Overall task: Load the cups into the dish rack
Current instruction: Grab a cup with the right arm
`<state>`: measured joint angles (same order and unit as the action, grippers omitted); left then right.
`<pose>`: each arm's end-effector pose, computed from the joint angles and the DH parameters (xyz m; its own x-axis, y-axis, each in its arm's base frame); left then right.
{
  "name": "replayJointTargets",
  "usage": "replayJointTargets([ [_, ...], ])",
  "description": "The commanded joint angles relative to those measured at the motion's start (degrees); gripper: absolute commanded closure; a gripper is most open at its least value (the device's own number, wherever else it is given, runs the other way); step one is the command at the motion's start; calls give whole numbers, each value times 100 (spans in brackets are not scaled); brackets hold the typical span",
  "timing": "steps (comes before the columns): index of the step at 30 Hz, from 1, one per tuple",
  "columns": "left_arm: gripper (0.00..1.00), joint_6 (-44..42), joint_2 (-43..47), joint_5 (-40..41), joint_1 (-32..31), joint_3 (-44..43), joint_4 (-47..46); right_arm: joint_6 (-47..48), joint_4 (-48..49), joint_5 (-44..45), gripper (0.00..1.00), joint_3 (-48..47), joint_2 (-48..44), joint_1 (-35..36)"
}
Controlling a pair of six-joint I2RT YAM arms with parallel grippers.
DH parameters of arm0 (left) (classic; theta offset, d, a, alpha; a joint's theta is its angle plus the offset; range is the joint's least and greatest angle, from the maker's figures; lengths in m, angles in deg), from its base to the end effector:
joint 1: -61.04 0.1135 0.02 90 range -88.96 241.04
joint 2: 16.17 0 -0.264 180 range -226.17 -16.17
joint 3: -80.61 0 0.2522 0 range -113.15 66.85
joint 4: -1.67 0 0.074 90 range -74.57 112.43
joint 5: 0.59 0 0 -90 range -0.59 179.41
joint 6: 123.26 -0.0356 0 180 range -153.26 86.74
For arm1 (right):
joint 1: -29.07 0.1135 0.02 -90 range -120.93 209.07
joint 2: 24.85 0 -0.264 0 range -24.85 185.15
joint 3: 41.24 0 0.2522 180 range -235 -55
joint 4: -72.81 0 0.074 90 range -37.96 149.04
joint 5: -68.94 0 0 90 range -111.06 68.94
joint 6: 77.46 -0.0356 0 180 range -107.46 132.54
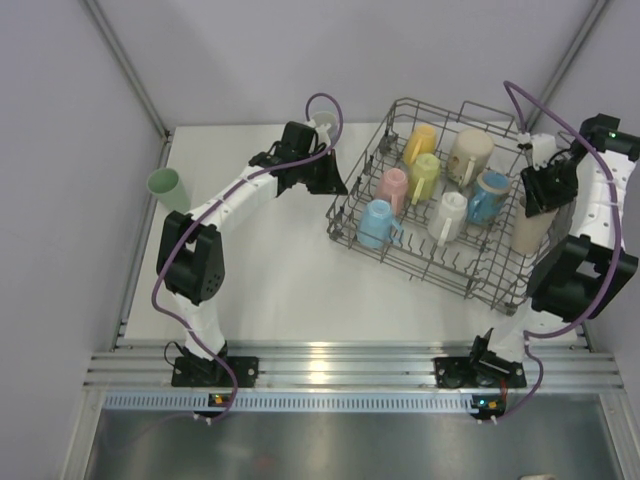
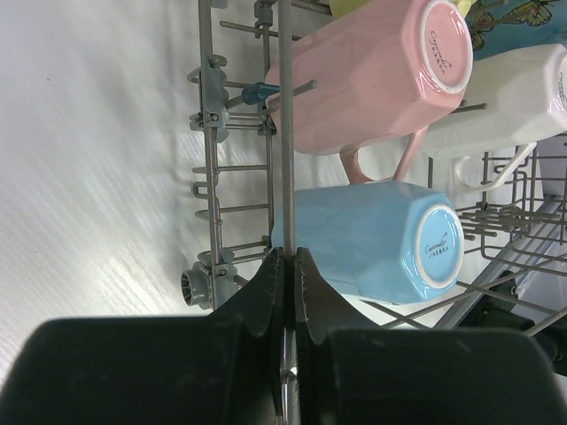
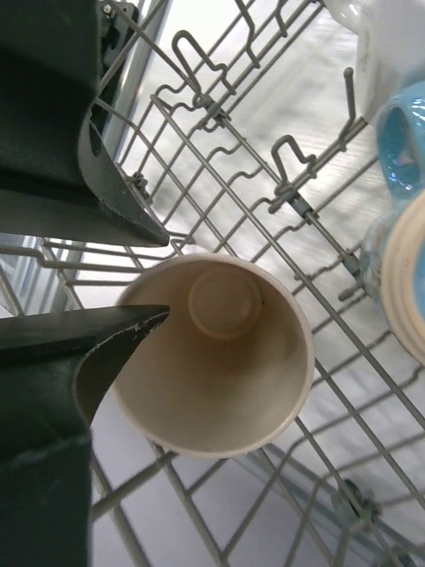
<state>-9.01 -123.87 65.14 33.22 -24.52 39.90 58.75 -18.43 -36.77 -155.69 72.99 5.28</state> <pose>0.3759 -0.2149 0.2841 -0.8147 0.0065 -0.5799 0.4015 0.7280 -0.5558 0.3025 -0.1228 0.3427 -0.8435 -0.3876 -0.3719 -0.4136 0.9104 -0.0107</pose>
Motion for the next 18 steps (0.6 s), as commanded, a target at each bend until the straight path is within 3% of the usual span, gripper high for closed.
replayJointTargets([
  [1,100,-87,715,-236,-49,-91,-469,89,-804,50,67,285,-231,15],
  [7,100,-70,715,-227,-57,-65,-469,177,-726,33,66,462,-143,59],
  [9,100,-61,698,-236,-58,-82,-487,195,-690,50,74,401,-143,59],
  [10,100,-52,689,-236,-58,-100,-478,203,-690,120,83,348,-125,59],
  [11,100,-43,698,-218,-58,-109,-478,204,-682,164,100,191,-99,68],
  [18,100,88,645,-34,-40,-267,-469,46,-497,392,100,-1031,129,102],
])
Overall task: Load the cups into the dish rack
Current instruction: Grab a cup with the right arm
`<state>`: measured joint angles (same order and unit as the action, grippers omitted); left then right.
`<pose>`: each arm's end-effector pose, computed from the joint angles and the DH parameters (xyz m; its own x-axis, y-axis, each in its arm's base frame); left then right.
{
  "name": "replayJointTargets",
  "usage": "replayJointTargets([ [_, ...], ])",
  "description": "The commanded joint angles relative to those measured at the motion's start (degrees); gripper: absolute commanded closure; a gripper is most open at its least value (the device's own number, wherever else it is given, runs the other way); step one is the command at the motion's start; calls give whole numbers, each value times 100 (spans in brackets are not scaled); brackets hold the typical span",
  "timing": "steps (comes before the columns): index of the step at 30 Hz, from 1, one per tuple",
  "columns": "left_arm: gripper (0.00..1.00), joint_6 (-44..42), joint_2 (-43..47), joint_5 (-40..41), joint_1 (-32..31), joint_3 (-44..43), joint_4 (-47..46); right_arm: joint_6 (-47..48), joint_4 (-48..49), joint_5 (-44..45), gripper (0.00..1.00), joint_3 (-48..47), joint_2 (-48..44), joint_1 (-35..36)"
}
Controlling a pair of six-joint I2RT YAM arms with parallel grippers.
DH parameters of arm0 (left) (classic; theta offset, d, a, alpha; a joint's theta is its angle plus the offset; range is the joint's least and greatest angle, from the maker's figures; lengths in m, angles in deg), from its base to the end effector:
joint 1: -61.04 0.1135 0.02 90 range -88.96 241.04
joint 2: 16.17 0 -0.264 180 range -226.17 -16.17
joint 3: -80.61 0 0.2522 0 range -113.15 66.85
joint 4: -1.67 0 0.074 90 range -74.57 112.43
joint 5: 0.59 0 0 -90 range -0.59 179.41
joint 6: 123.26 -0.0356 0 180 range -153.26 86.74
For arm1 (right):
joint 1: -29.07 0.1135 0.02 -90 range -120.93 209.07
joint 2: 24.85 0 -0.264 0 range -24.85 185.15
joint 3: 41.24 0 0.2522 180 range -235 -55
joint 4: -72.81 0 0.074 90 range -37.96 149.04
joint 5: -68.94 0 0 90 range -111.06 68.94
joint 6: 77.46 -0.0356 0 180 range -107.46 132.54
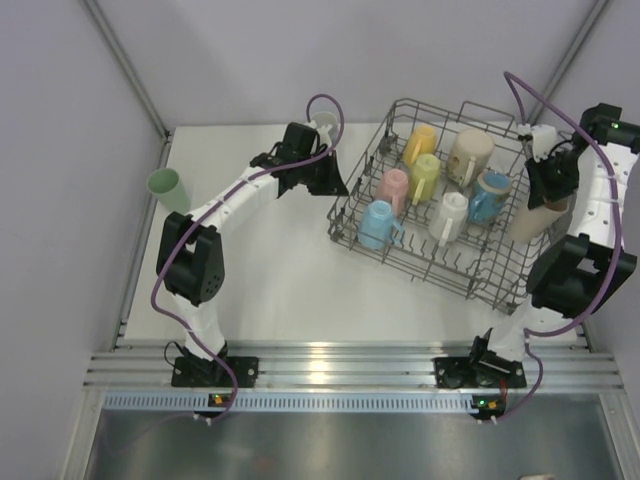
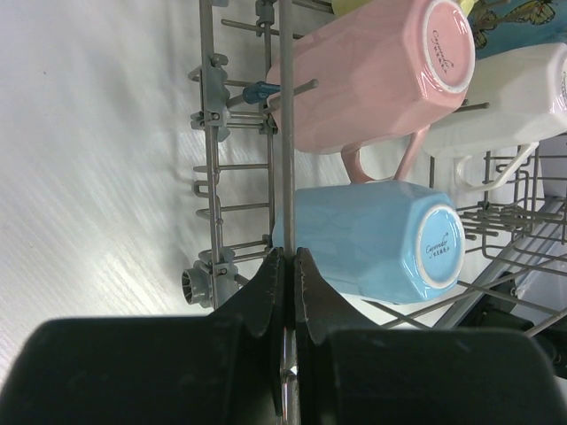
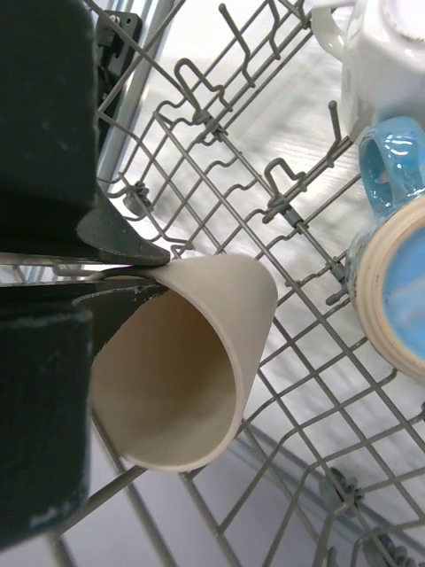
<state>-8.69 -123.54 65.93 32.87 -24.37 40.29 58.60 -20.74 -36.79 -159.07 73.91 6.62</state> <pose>0.3735 -0.2161 0.2850 -0.8163 0.0045 -0.5776 0.3943 0.7351 -0.5515 0.3064 -0.1162 0.3525 -0.8343 -0.4052 -0.3738 -0.4327 0.9015 -0.0114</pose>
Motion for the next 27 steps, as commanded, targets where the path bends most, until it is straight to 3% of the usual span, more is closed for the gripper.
replayJointTargets([
  [1,100,91,595,-104,-5,-291,-517,43,-239,464,100,-789,64,4],
  [14,100,249,454,-7,-5,-414,-518,-115,253,746,100,-2203,337,181],
  [18,100,232,384,37,-14,-467,-544,-185,367,475,100,-2416,389,119],
  [22,100,161,287,46,-5,-651,-553,-396,656,-26,100,-2259,363,119],
  [27,100,126,217,28,-5,-827,-553,-993,2052,-431,100,-1153,-295,101],
])
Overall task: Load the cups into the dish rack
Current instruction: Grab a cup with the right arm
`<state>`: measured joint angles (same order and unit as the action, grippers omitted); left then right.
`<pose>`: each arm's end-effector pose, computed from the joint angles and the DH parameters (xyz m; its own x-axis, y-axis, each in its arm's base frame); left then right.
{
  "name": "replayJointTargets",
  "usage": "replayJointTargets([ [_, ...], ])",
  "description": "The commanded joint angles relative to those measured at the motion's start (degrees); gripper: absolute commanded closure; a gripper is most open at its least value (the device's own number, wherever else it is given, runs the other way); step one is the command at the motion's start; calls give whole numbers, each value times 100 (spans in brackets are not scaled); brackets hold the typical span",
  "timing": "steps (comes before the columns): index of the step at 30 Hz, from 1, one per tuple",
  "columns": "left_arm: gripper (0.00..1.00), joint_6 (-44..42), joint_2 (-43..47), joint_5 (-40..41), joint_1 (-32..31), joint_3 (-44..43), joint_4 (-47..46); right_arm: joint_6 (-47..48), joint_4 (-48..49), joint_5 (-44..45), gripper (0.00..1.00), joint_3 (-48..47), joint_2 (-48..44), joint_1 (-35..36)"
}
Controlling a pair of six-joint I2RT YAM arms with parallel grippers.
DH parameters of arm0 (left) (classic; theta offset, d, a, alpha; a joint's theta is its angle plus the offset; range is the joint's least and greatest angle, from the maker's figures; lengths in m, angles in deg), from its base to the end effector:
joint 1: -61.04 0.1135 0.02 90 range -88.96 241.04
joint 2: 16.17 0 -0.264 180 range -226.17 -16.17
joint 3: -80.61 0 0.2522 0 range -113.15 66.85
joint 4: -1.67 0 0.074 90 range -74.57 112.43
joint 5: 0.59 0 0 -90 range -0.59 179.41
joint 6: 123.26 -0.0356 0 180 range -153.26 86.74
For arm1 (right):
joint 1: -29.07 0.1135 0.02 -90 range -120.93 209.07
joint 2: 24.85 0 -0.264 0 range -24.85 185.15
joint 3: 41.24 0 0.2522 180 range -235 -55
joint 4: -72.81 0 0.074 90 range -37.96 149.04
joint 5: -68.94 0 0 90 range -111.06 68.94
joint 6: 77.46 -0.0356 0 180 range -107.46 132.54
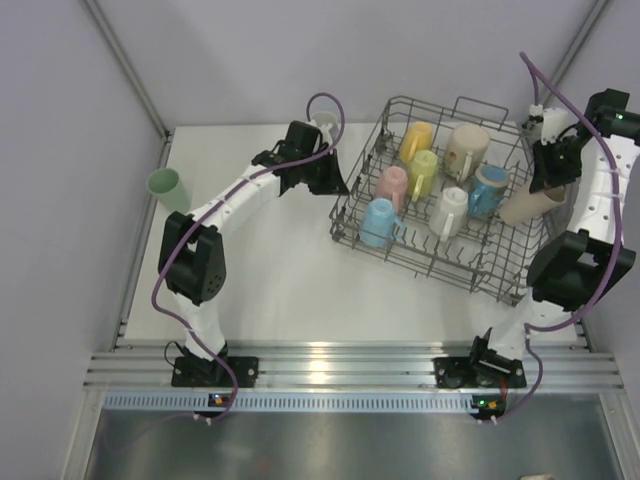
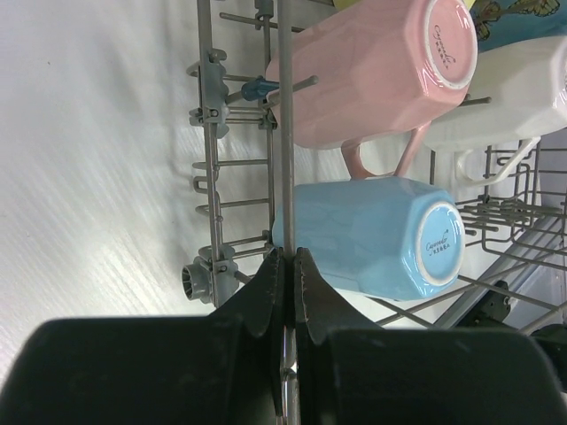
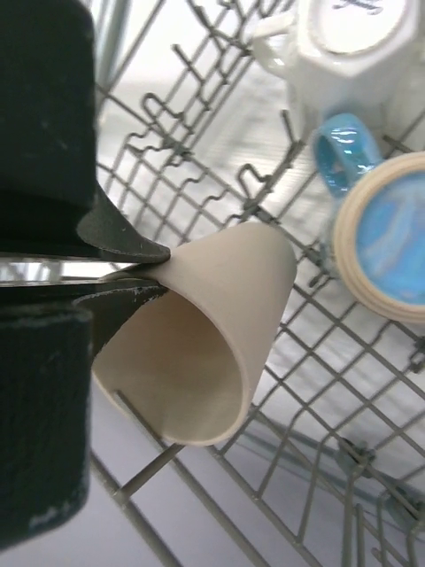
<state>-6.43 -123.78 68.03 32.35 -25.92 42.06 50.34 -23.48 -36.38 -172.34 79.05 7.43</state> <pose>0.3730 -0.2189 0.2894 -0.8283 -0.0258 -0.5597 0.3505 0.7554 -0.5536 0.3255 -0.1190 0.3838 -0.8504 -0.2986 -0.4333 -0.3204 0.9470 -0.0237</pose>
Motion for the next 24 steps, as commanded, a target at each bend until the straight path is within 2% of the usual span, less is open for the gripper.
replayJointTargets([
  [1,100,-108,232,-190,47,-681,-738,-281,2554,-621,100,655,-931,20],
  [7,100,-160,232,-217,30,-654,-738,-1485,4882,-781,100,2580,-1986,-32],
  [10,100,-301,214,-191,39,-681,-730,-1925,5753,-623,100,3084,-2496,-94],
  [13,100,-345,223,-155,47,-716,-730,-2005,5809,-491,100,3112,-2620,-129],
  [16,100,-310,250,-155,47,-698,-721,-2250,6369,-621,100,3488,-2839,-173],
  [19,74,-327,399,-94,47,-620,-721,-2908,7344,-964,100,3735,-3015,-164],
  [20,58,-345,460,-50,39,-576,-730,-3171,7773,-1087,100,3745,-3033,-164],
  [22,47,-354,662,126,47,-540,-730,-3349,8127,-1263,100,3718,-3024,-42],
  [23,37,-363,724,187,47,-523,-730,-3489,8373,-1386,100,3744,-3033,107],
  [24,33,-354,776,205,39,-523,-730,-3560,8862,-1674,100,3797,-3051,178],
])
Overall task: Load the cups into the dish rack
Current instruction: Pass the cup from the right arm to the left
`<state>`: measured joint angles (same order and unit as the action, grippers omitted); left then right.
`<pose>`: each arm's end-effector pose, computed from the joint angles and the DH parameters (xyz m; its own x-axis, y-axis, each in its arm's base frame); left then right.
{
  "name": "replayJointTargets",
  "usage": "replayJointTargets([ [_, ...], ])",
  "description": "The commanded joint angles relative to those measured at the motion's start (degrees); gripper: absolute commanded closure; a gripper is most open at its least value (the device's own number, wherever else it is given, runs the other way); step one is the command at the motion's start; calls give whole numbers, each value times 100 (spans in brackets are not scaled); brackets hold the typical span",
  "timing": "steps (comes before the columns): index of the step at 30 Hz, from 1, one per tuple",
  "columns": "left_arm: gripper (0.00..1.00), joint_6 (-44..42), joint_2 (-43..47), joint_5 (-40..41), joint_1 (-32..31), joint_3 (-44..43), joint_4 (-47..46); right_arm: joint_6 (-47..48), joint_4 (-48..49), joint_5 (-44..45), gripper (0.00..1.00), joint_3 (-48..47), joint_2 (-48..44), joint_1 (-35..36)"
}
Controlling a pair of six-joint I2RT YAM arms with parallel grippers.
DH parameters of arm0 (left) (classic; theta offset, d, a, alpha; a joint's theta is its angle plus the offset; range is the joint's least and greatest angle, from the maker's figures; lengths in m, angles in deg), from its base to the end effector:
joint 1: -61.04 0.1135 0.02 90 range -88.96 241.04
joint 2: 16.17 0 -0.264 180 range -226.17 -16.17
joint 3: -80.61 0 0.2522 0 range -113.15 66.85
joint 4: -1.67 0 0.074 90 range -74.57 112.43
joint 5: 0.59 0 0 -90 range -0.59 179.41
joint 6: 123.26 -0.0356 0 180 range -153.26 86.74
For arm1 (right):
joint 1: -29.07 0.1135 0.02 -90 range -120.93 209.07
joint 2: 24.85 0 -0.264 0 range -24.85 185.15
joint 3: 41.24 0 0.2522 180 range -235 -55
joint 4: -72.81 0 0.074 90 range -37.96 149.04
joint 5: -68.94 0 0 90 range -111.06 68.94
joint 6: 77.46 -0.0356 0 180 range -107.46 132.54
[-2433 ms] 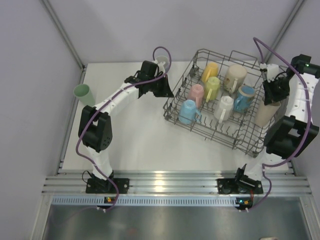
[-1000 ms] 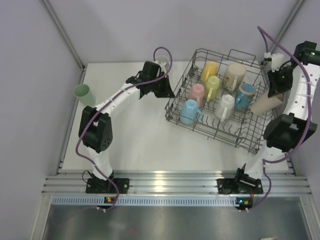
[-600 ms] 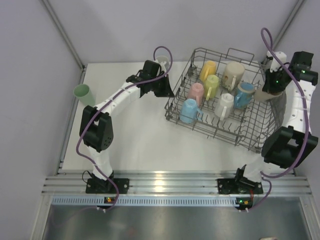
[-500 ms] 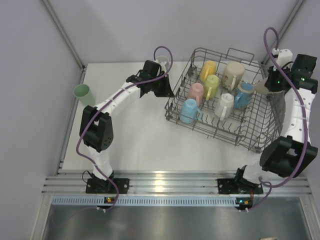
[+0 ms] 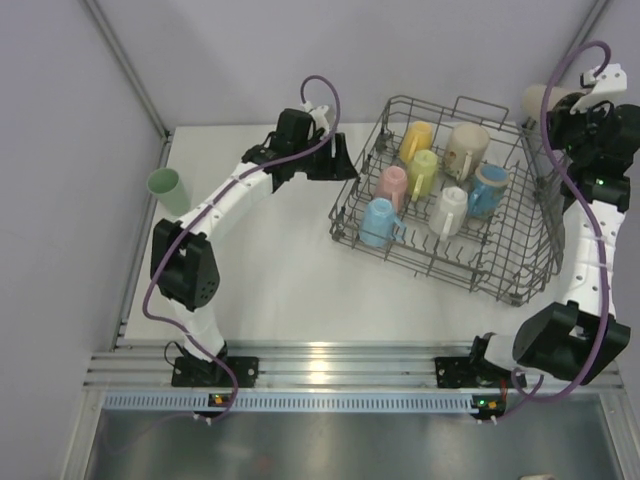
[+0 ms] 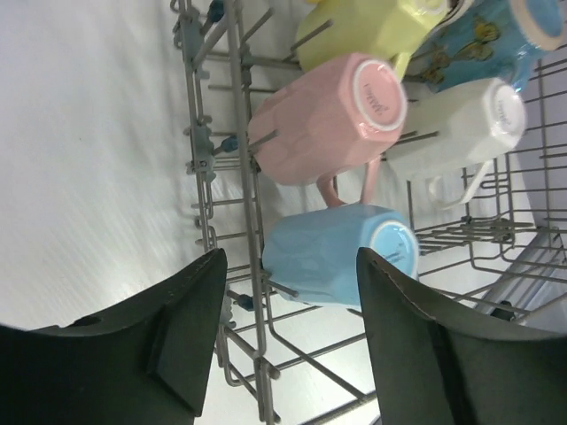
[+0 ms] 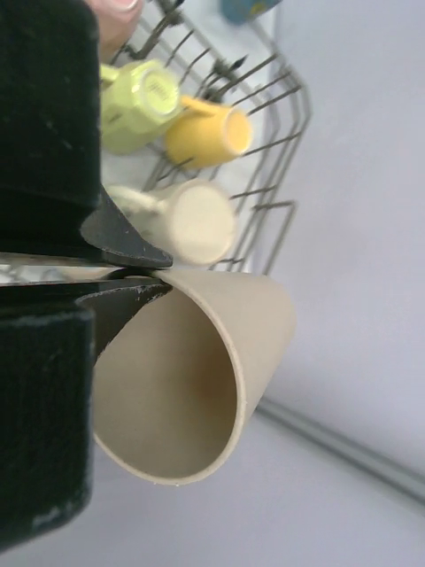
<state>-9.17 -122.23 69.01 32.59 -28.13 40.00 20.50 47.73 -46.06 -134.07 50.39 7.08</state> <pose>0.3741 -0.2168 0.3164 -0.7517 -0.0278 -0.6589 0.4258 0.7425 -0.5171 0.2824 -0.0978 0.4312 -0.1129 -0.0898 -0.9895 -0.0654 0.9944 -0.0827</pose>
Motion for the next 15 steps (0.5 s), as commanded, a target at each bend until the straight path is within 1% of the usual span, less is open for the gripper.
replayJointTargets([
  [1,30,-72,700,150,32,-293,-516,-647,1920,-787,100,92,-255,292],
  [3,25,-37,736,159,23,-284,-516,-996,2351,-779,100,347,-413,511],
  [4,25,-28,745,90,32,-284,-524,-1138,2953,-718,100,731,-510,591],
  [5,25,-19,753,54,32,-284,-524,-1522,3333,-761,100,952,-685,644],
  [9,25,-46,911,1,32,-354,-524,-2165,4275,-1173,100,1542,-923,1012],
  [10,25,-45,973,-42,23,-407,-524,-2298,4582,-1357,100,1891,-993,1109],
  [11,24,50,1052,-164,32,-512,-516,-2482,5351,-1446,100,2078,-1151,1197],
  [12,23,138,1192,-244,23,-600,-524,-2937,5794,-1621,100,2254,-1213,1328],
  [13,23,252,1263,-375,32,-679,-585,-3150,6172,-1684,100,2543,-1283,1391],
  [14,21,575,1359,-498,32,-741,-699,-3309,6768,-1754,100,2632,-1371,1444],
  [15,20,796,1569,-796,32,-689,-874,-3450,6939,-1842,100,2703,-1424,1540],
])
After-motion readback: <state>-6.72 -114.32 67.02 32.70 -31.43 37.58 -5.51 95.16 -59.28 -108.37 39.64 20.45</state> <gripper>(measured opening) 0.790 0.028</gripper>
